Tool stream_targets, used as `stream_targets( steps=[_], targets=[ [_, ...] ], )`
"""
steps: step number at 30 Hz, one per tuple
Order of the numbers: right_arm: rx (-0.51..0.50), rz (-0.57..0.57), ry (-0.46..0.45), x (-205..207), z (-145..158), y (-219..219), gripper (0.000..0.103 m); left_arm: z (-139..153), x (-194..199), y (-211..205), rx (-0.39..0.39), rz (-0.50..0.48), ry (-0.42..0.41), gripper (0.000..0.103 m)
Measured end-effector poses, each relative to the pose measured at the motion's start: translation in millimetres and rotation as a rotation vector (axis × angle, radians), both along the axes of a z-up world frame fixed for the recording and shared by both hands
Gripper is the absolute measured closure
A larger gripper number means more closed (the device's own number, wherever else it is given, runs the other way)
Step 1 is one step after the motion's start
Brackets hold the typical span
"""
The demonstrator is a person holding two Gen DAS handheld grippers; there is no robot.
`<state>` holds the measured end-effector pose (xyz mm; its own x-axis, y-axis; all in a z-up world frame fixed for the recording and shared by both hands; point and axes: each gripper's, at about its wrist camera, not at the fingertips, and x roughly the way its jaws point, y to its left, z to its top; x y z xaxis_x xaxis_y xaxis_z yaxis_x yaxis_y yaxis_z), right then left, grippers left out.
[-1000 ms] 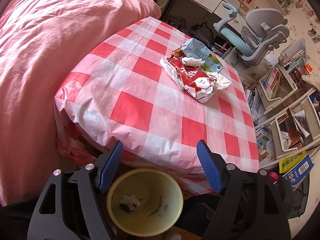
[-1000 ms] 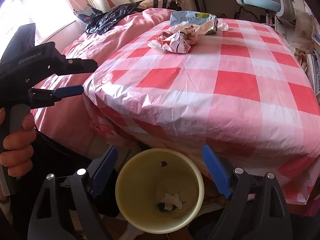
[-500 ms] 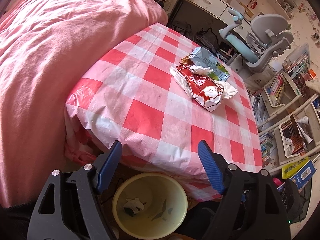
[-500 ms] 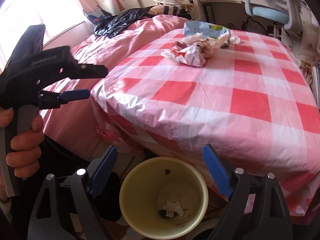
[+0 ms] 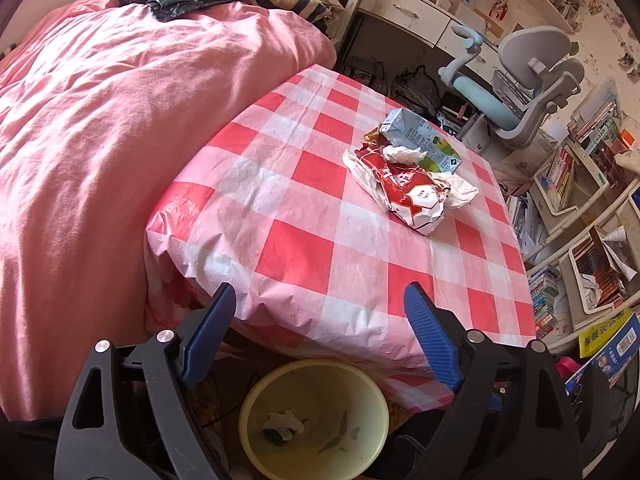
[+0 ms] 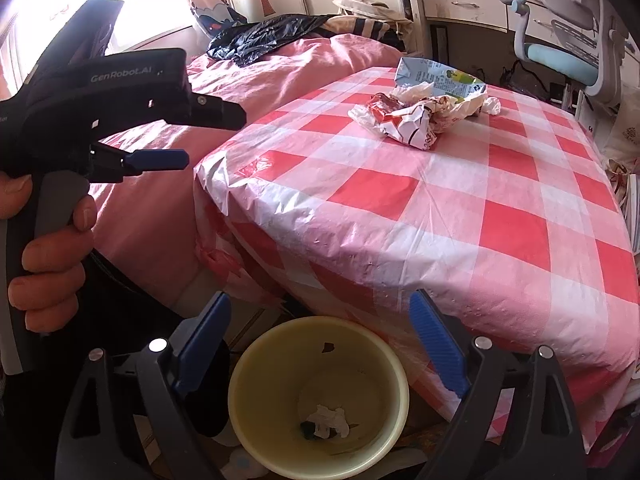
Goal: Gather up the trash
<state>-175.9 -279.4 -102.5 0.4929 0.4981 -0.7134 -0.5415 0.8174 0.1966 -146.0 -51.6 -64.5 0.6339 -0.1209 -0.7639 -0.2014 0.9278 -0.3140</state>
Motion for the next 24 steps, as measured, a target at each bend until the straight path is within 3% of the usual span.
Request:
stream_targets(
  steps=[24],
  targets=[
    [0.005, -0.023, -0.026, -0.3, 2.8, -4.4, 0.008, 8.9, -3.6, -2.0, 0.047, 0.014, -0.046, 0.011]
  ],
)
